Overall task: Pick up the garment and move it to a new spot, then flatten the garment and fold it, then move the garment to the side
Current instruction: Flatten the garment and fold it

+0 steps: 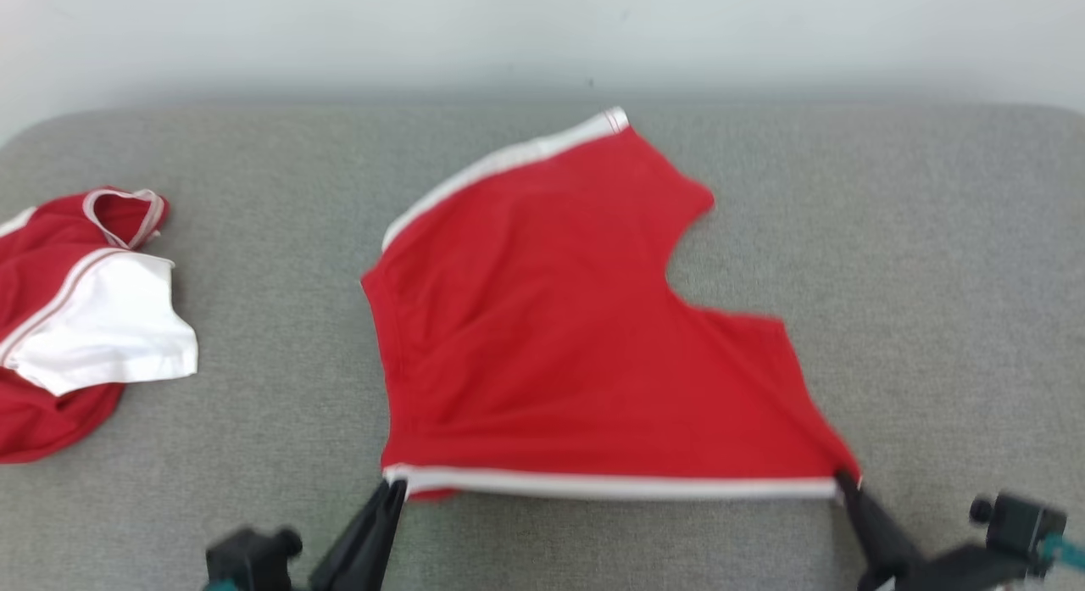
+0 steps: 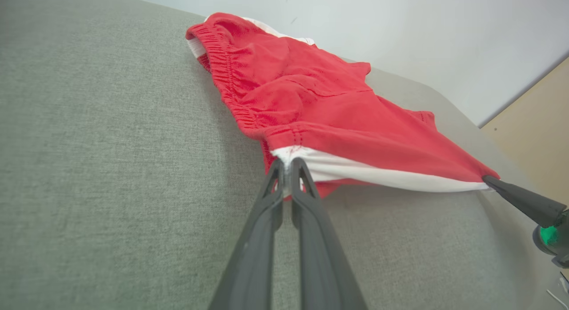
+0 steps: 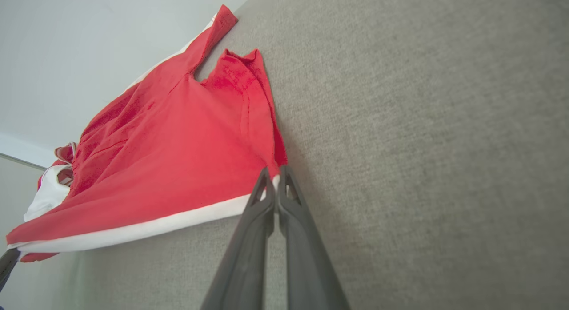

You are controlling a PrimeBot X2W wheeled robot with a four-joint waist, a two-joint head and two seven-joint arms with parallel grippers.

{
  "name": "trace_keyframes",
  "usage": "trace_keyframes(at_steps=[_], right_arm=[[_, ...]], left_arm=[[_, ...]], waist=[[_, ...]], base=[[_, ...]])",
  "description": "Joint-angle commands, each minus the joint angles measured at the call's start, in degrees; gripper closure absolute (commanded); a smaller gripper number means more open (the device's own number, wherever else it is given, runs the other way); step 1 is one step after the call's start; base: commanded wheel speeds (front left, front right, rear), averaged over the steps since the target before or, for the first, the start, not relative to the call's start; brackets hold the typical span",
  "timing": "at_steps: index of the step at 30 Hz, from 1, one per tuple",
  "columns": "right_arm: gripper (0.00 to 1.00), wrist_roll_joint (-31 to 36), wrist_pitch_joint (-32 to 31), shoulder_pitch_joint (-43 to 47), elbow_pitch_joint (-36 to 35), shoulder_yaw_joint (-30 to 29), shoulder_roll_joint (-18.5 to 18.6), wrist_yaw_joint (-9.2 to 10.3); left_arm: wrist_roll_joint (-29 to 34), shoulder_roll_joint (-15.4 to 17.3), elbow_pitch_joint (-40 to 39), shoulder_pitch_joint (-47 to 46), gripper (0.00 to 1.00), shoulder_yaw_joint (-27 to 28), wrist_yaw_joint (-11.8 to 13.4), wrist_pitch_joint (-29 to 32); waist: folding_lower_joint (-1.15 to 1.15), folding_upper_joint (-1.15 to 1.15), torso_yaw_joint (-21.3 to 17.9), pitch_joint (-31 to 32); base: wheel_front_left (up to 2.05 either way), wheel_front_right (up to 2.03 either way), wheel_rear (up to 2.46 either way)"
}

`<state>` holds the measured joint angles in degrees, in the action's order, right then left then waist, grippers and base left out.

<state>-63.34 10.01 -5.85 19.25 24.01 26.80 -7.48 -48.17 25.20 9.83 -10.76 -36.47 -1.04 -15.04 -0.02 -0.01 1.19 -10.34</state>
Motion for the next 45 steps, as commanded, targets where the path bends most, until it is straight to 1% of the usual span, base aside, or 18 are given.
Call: trace_keyframes(at_steps=[1, 4, 7, 11, 13, 16, 19, 21, 23, 24, 26, 28, 31, 36, 40, 45], right_arm=[[1.0, 0.47, -0.45, 2.26, -0.52, -0.39, 0.35, -0.05], [1.0, 0.5, -1.9, 7.0, -2.41, -0.92, -0.05, -0.04], [1.0, 0.92, -3.11, 10.36, -4.05, -2.45, -0.16, 0.03], [1.0, 0.69, -4.24, 13.08, -6.36, -5.81, -1.01, 0.04], [1.0, 1.64, -4.85, 13.07, -7.92, -7.11, -1.43, 0.04], [1.0, 3.28, -5.65, 11.5, -10.22, -9.0, -2.15, 0.03], [1.0, 5.74, -6.74, 8.17, -11.89, -10.44, -2.38, 0.03], [1.0, 7.34, -8.03, 5.15, -12.18, -11.13, -2.55, 0.03], [1.0, 9.08, -9.37, 1.28, -12.03, -11.9, -2.46, 0.03], [1.0, 9.08, -9.37, 1.28, -12.03, -11.9, -2.46, 0.03], [1.0, 10.52, -10.83, -3.15, -11.3, -12.73, -2.61, 0.03], [1.0, 12.42, -12.38, -8.1, -10.01, -13.03, -2.34, 0.03], [1.0, 14.81, -14.79, -16.04, -6.6, -12.62, -3.04, 0.03], [1.0, 18.38, -17.42, -28.69, 2.05, -10.62, -4.4, 0.02], [1.0, 20.85, -17.47, -37.32, 10.64, -9.18, -5.71, 0.02], [1.0, 23.91, -15.09, -46.51, 20.96, -6.49, -7.39, 0.02]], left_arm=[[1.7, -0.01, -0.08, 2.18, 1.0, 1.07, 0.74, -0.19], [4.61, 0.08, 0.8, 5.89, 1.0, 1.89, 1.12, -0.19], [5.36, -0.22, 0.99, 8.86, 1.0, 3.2, 1.11, -0.19], [6.81, -0.5, 1.47, 11.02, 1.0, 4.39, 0.55, -0.19], [7.69, -0.86, 1.57, 11.1, 1.0, 5.07, 0.4, -0.19], [8.6, -1.99, 0.16, 9.78, 1.0, 6.74, -0.39, -0.19], [9.81, -2.39, -1.47, 7.74, 1.0, 8.45, -1.42, -0.19], [10.75, -2.22, -2.48, 6.03, 1.0, 8.85, -2.26, -0.19], [10.99, -1.93, -2.88, 3.75, 1.0, 9.18, -2.64, 0.09], [10.99, -1.93, -2.88, 3.75, 1.0, 9.18, -2.64, 0.09], [11.04, -1.81, -2.81, 0.71, 1.0, 9.46, -3.06, 0.58], [9.96, -2.45, -2.15, -2.17, 1.0, 9.75, -3.69, 1.35], [9.69, -2.55, -0.02, -6.84, 1.0, 9.5, -4.42, 2.33], [8.51, -4.18, 6.23, -14.96, 1.0, 8.23, -5.69, 3.47], [7.35, -5.82, 11.68, -21.36, 1.0, 6.56, -6.25, 3.6], [5.4, -7.79, 17.59, -27.9, 1.0, 3.61, -6.33, 2.77]], waist=[[0.02, 0.01, 0.66, 2.01], [0.02, 0.01, 1.27, 3.15], [0.02, 0.01, 1.62, 3.9], [0.02, 0.01, 1.99, 4.07], [0.02, 0.01, 2.12, 3.99], [0.02, 0.01, 2.32, 3.74], [0.02, 0.01, 2.37, 3.27], [0.02, 0.01, 2.73, 2.83], [0.02, 0.01, 3.16, 2.32], [0.02, 0.01, 3.16, 2.32], [0.02, 0.01, 3.55, 1.57], [0.02, 0.01, 4.05, 0.65], [0.02, 0.01, 4.72, -1.05], [0.02, 0.01, 6.63, -4.44], [0.02, 0.01, 8.58, -7.07], [0.02, 0.01, 10.29, -9.8]], base=[[0.0, 0.0, 0.0], [0.0, 0.0, 0.0], [0.0, 0.0, 0.0], [0.0, 0.0, 0.0], [0.0, 0.0, 0.0], [0.0, 0.0, 0.0], [0.0, 0.0, 0.0], [0.0, 0.0, 0.0], [0.0, 0.0, 0.0], [0.0, 0.0, 0.0], [0.0, 0.0, 0.0], [0.0, 0.0, 0.0], [0.0, 0.0, 0.0], [0.0, 0.0, 0.0], [0.0, 0.0, 0.0], [0.0, 0.0, 0.0]])
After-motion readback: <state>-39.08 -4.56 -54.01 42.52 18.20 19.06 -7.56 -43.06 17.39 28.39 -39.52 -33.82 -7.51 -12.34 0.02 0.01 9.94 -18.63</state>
